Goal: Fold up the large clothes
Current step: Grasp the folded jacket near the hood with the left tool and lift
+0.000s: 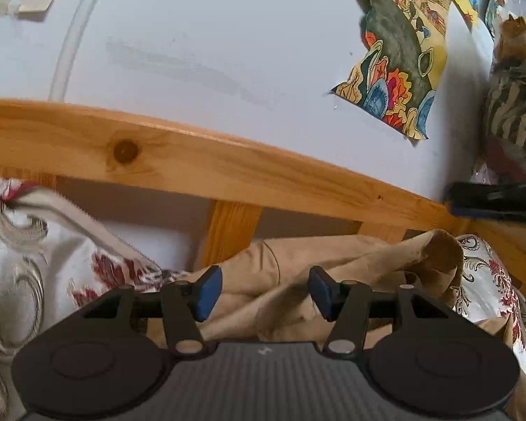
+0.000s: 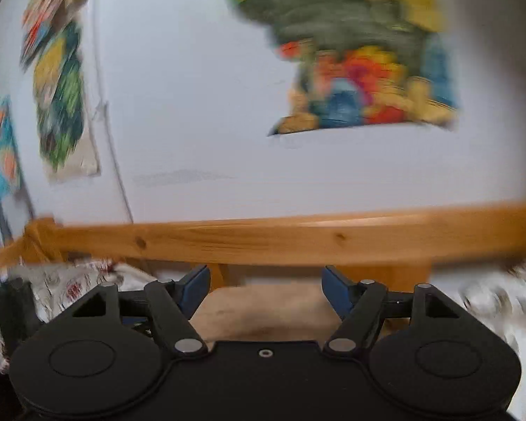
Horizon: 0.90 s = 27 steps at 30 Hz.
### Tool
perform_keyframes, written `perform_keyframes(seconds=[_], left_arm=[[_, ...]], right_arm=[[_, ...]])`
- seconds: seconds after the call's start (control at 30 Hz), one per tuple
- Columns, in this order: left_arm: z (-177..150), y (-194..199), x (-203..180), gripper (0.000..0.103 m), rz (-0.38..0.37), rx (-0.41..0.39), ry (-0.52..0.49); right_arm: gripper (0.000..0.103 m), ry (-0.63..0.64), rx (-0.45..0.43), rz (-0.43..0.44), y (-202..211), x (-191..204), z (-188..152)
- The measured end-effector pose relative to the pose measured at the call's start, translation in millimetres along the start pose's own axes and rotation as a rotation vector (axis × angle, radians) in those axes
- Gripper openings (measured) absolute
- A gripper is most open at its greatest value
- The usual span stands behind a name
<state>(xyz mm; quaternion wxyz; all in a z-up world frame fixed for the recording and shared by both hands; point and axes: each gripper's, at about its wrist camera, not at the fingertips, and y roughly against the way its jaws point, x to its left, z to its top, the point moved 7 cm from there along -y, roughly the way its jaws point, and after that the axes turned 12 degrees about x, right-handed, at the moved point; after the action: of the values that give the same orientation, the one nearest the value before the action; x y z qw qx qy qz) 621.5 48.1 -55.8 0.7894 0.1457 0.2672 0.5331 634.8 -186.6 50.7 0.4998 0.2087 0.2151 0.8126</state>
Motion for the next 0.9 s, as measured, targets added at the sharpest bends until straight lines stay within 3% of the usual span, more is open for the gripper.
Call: perform_keyframes(seconds=[0.1,0.2,0.23,0.27,0.3,0.33,0.37,0.43,0.53,0.6,0.67,0.77,0.87,0.9], left_arm=[[2.7,-5.8,-2.5,0.074,-0.016,0.085,-0.106],[-1.6,-8.2,-0.8,0.071,-0.005,0.144,-0.198],[-3.0,-8.9,-0.6,0.056,-0.004,0.155,-0.211],[-3.8,-10.4,-2.5,0.028,-0.013,0.164,-0.216],[-4.0,-9.8,-4.1,0.013,-0.013,0.162,-0.212],[-4.1,-7.6,-6.2,0.003,-0.001,0.150,-0.209],[-2.3,-1.3,-10.8,0.003,0.018,0.106,-0.217],[0.0,24.1,-20.8,0.003,0.030,-0.028,-0.233],[-7.3,64.6,-40.6,0.003,0.034,-0.176,-0.299],[-23.9,85.8,-56.2,0.003,0.015,-0.209,-0.370],[-45.8,90.0,-67.3,0.003,-0.002,-0.174,-0.444],[-82.5,71.2,-74.2,0.003,0.021,-0.052,-0.552],[-101.6,57.2,-74.0,0.003,0.059,0.010,-0.598],[-103.6,55.5,-73.7,0.003,0.060,0.022,-0.598]], right_arm=[[0.072,0.230,0.102,-0.050,-29.0,13.4,1.7],[0.072,0.392,0.221,-0.093,-41.3,9.7,-16.6],[0.072,0.441,0.246,-0.114,-43.1,6.7,-22.6],[0.070,0.483,0.262,-0.148,-44.0,3.0,-28.3],[0.055,0.508,0.273,-0.172,-43.8,-0.1,-33.8],[0.026,0.520,0.281,-0.200,-42.9,-3.6,-38.1],[0.013,0.518,0.287,-0.231,-41.4,-7.0,-41.3],[0.005,0.524,0.211,-0.253,-22.4,-5.5,-45.3],[0.003,0.552,0.055,-0.277,21.3,5.2,-53.2],[0.003,0.562,-0.016,-0.275,45.4,13.4,-66.3],[0.003,0.602,0.004,-0.273,53.7,14.9,-92.6],[0.004,0.602,0.112,-0.279,43.2,1.9,-129.7],[0.020,0.465,0.151,-0.208,44.8,-10.5,-138.7],[0.032,0.389,0.145,-0.145,50.6,-10.7,-135.0]])
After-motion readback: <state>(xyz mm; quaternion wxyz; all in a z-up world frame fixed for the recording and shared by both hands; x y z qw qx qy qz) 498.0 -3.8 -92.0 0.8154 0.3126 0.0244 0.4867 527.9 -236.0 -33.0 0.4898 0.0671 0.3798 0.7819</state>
